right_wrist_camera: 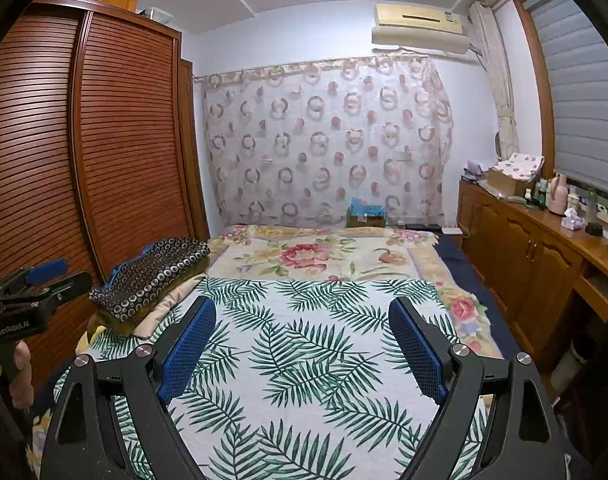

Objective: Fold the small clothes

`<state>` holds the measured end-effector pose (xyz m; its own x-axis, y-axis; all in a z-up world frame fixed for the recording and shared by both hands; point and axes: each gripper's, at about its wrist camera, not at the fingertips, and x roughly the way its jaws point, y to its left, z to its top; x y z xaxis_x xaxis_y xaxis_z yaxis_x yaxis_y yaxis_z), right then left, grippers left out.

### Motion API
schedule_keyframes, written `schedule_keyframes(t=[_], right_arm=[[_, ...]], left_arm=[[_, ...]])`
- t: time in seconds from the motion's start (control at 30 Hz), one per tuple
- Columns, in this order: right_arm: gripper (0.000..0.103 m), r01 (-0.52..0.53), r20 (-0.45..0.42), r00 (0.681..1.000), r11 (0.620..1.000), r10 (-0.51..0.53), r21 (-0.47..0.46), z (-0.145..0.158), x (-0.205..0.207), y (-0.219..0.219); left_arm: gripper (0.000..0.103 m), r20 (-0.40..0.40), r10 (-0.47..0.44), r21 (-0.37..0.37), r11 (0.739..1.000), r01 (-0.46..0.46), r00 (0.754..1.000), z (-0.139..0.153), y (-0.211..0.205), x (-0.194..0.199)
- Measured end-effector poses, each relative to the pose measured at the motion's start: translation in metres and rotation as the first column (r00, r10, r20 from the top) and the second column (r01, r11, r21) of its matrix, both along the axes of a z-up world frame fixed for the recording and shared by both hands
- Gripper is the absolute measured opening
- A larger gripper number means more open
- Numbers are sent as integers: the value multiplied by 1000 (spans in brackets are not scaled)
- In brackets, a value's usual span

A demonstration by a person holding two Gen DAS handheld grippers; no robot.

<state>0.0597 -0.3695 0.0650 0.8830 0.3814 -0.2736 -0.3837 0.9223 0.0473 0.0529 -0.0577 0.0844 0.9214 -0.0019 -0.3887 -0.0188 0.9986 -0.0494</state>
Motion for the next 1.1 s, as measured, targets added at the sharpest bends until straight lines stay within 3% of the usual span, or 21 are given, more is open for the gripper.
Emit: schedule_keyframes(t=[1.1], right_arm=[[89,7,-1,1000,1000,-7,-7,0,1,-6]], left_arm=[[87,1,0,0,1000,0,1000,-1,0,0]])
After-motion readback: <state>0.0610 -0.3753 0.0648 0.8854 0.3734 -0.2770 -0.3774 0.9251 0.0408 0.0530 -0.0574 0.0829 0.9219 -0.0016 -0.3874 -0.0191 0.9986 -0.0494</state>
